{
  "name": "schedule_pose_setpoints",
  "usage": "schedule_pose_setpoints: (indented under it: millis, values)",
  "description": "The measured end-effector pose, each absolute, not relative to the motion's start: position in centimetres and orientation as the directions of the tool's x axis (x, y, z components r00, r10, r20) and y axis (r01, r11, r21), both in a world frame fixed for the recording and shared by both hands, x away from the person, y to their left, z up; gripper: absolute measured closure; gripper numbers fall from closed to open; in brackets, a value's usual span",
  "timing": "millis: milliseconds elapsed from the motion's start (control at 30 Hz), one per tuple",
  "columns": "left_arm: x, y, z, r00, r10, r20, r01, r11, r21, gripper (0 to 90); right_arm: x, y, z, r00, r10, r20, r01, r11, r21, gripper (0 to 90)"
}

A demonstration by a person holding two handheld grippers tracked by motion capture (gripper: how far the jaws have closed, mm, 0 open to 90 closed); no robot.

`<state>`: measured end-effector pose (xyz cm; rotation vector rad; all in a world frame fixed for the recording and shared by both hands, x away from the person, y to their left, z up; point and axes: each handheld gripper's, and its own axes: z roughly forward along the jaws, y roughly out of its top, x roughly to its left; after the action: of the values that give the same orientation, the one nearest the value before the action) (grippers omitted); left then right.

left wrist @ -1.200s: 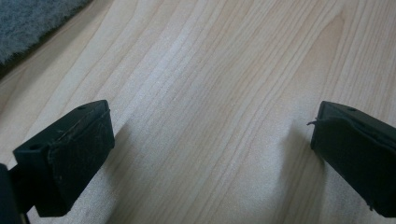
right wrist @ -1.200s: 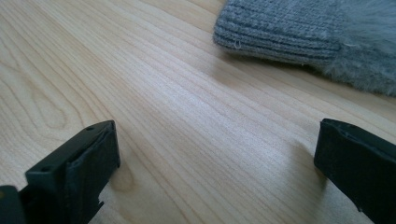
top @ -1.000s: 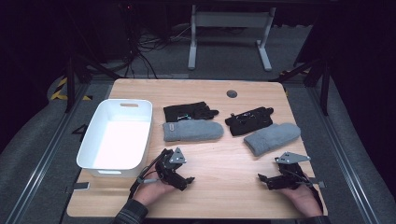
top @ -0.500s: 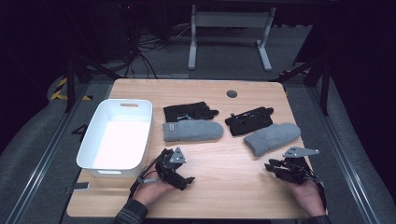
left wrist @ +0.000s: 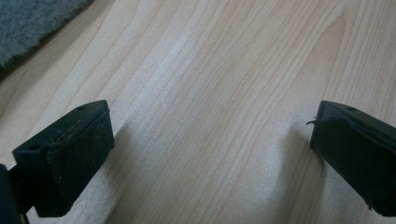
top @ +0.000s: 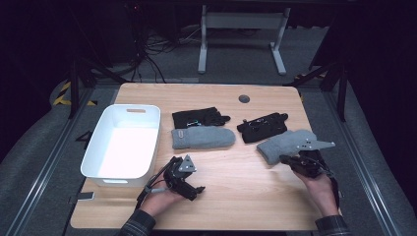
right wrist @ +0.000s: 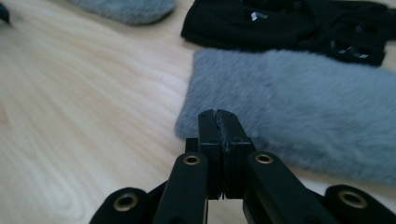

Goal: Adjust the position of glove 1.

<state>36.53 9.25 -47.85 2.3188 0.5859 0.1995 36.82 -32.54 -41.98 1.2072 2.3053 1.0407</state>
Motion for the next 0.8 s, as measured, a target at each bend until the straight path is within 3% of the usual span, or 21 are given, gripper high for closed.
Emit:
schedule_pose_setpoints:
  millis: [467, 800]
  values:
    - [36.5, 9.3, -47.8, 0.886, 0.463, -0.024, 0.35, -0.635, 0.688, 0.3, 41.2, -32.3, -41.8, -0.541, 0.841, 0.011, 0.559, 0.35, 0.751, 89.8]
    - [36.5, 9.3, -47.8, 0.888, 0.46, -0.021, 0.348, -0.639, 0.686, 0.5, 43.0, -33.0, -43.5, -0.514, 0.858, -0.01, 0.609, 0.373, 0.7, 90.0]
